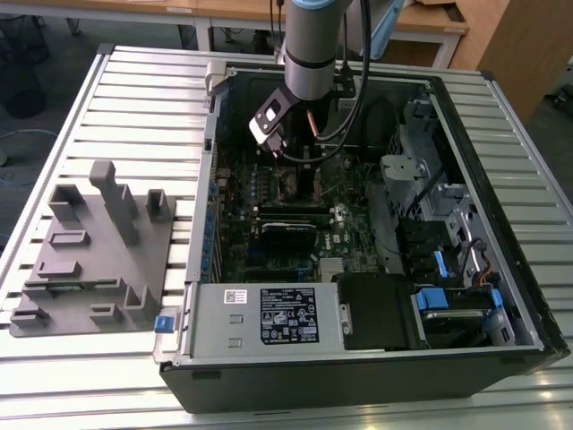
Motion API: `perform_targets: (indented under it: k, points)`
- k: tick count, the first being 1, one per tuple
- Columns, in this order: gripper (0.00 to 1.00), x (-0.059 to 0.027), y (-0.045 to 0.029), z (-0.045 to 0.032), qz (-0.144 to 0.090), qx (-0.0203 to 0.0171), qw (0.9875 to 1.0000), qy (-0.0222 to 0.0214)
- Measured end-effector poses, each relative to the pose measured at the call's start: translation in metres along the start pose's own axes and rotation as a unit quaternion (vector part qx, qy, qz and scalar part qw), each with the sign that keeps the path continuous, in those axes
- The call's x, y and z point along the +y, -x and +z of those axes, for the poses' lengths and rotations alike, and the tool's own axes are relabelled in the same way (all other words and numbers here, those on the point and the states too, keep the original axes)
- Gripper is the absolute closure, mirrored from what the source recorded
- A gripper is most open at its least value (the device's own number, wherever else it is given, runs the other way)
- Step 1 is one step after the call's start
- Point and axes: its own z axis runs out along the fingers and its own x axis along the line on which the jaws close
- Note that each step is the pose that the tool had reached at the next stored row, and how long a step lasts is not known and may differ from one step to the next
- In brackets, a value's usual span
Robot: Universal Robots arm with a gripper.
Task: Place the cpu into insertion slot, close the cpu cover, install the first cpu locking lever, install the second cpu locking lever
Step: 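Place the cpu into insertion slot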
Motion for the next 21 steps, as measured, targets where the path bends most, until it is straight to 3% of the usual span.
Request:
perform_targets:
  k: [2, 5, 7, 11, 16, 21]
  points:
    - [0.27, 0.0, 0.0, -0.0001, 0.0, -0.0001, 1.0, -0.0001]
    - [0.35, 0.0, 0.0, -0.0002, 0.0, -0.0001, 1.0, -0.0001]
    - [0.47, 0.0, 0.0, -0.0002, 0.0, -0.0001, 1.0, 0.0]
    - [0.59, 0.0, 0.0, -0.0003, 0.0, -0.0001, 1.0, 0.0]
    - [0.82, 0.0, 0.0, -0.0004, 0.0, -0.0001, 1.0, -0.0001]
    - [0.9, 0.0, 0.0, -0.0006, 0.0, -0.0001, 1.0, 0.0]
